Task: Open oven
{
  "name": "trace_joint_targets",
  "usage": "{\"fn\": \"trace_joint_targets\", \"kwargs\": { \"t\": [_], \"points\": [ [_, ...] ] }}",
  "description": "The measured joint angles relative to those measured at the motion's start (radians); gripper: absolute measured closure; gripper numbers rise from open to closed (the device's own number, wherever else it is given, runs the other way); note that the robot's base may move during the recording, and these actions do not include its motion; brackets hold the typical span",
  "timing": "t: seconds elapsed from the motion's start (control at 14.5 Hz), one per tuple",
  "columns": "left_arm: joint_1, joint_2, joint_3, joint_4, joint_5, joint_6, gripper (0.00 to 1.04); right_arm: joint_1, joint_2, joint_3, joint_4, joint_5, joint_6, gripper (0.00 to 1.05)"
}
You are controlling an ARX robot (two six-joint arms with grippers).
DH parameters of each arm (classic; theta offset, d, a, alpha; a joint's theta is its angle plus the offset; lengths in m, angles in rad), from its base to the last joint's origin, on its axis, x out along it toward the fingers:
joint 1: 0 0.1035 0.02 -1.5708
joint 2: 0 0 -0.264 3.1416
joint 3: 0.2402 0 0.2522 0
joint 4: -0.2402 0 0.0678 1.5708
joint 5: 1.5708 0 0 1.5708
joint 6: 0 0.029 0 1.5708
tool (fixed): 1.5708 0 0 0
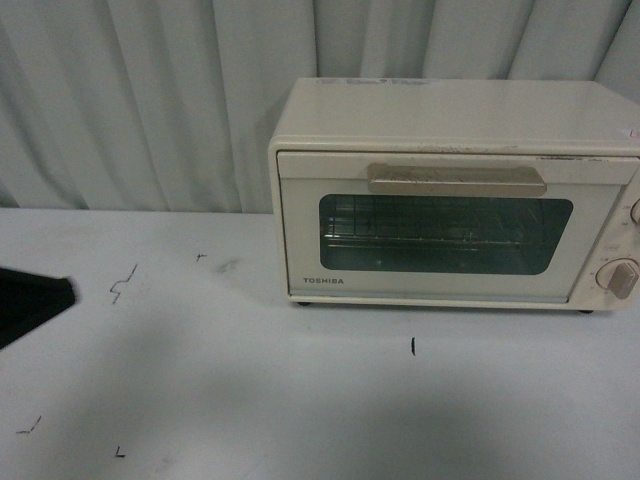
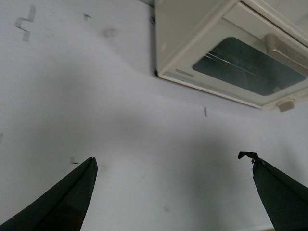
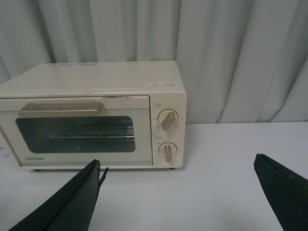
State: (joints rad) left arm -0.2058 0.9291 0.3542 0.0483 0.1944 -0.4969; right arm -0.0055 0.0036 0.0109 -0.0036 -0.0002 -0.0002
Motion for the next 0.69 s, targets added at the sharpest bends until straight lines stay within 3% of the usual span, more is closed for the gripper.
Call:
{"fn": "trace_joint_targets", "kwargs": {
  "t": [0.14, 0.21, 0.28, 0.48, 0.69],
  "points": [
    [-0.156, 0.259, 0.104, 0.180, -0.023, -0.132, 0.07, 0.000, 0.000, 0.000, 0.000, 0.000, 0.000, 0.07],
    [-0.309, 0.586, 0.206, 0.306, -0.048, -0.266, 0.07, 0.000, 0.000, 0.000, 0.000, 0.000, 0.000, 0.07],
    [-0.367, 0.728, 0.243, 0.364, -0.044, -0.350, 0.07, 0.000, 0.000, 0.000, 0.000, 0.000, 0.000, 0.07],
    [-0.417, 0.902, 0.286, 0.462, -0.056, -0.499, 0.07, 0.000, 0.000, 0.000, 0.000, 0.000, 0.000, 0.07],
    [-0.405, 1.024, 0.341, 0.504, -0.091, -0.631, 0.07, 0.000, 0.000, 0.000, 0.000, 0.000, 0.000, 0.07]
  ]
}}
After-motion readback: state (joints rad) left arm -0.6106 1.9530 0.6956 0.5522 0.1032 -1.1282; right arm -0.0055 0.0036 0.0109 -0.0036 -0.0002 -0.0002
